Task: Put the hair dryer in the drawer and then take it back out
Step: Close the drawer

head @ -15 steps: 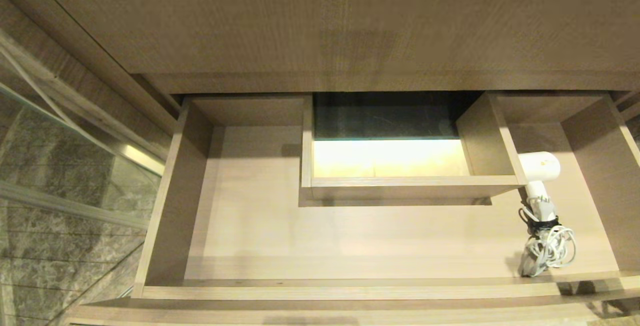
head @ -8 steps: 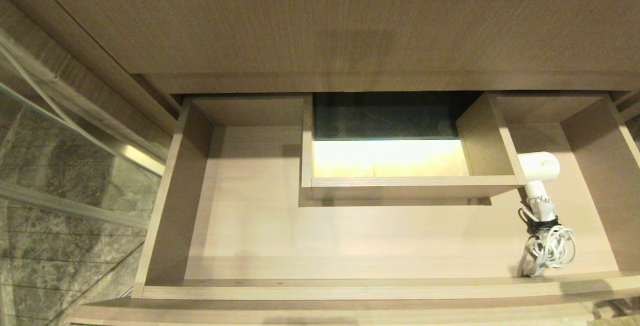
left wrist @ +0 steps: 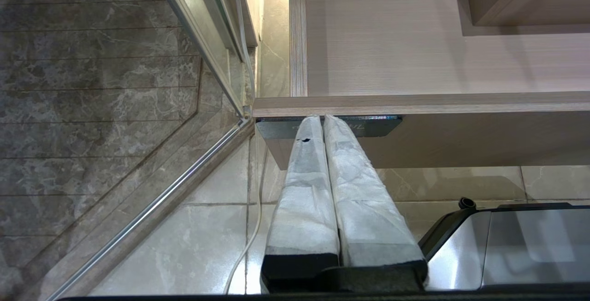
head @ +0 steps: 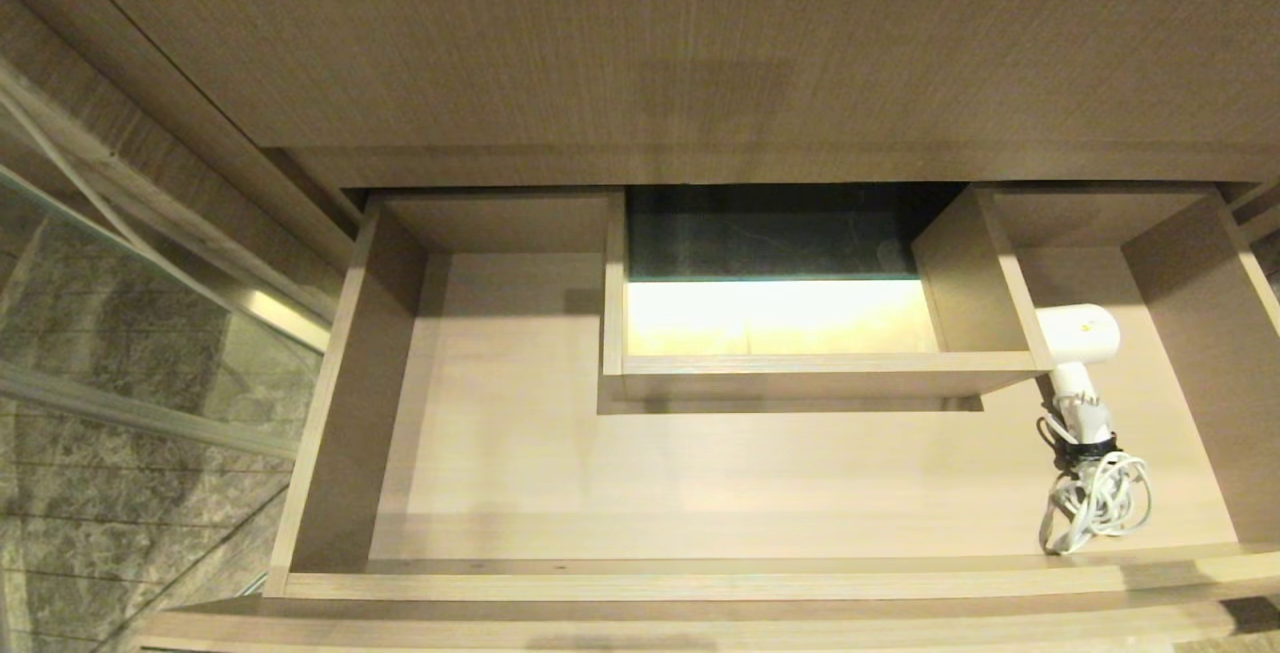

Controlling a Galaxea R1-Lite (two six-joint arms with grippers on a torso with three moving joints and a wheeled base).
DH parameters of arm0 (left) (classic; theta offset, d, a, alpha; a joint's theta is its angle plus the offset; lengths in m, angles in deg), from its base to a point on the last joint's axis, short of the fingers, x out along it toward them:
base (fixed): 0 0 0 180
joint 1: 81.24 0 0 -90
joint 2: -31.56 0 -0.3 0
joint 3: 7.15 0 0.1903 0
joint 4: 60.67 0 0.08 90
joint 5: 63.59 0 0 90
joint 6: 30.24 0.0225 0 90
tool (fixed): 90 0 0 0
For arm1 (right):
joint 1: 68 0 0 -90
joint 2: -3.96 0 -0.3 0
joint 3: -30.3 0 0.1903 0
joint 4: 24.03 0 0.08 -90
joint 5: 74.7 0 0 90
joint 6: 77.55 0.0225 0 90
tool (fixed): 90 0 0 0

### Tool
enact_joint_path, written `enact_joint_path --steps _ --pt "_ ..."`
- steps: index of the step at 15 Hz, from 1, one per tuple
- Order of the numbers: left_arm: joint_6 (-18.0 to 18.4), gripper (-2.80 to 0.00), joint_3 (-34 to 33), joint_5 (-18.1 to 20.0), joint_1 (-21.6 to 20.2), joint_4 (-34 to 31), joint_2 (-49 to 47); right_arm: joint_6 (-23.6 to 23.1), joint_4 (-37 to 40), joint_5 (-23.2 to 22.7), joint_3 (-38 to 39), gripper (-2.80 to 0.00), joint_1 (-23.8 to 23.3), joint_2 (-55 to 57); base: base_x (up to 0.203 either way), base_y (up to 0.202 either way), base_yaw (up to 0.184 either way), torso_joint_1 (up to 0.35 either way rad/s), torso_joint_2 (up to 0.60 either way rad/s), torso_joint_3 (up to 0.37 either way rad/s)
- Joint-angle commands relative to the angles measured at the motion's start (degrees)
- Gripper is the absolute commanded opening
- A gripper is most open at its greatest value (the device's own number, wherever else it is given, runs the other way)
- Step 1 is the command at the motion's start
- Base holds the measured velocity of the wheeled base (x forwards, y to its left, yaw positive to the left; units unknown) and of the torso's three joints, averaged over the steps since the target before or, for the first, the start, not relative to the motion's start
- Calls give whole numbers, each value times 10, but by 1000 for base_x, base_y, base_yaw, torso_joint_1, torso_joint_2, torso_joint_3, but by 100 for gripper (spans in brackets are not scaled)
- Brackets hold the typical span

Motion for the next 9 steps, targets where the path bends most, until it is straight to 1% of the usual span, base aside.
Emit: enact_joint_path --steps 1,5,9 --pt "0 -280 0 0 0 0 0 -1 9 1 18 -280 -2 14 0 0 0 0 0 0" --pt "0 -280 0 0 0 0 0 1 -5 0 40 -280 -1 51 0 0 0 0 0 0" --pt "0 -280 0 0 0 0 0 1 -79 -4 40 -280 0 99 0 0 0 0 0 0"
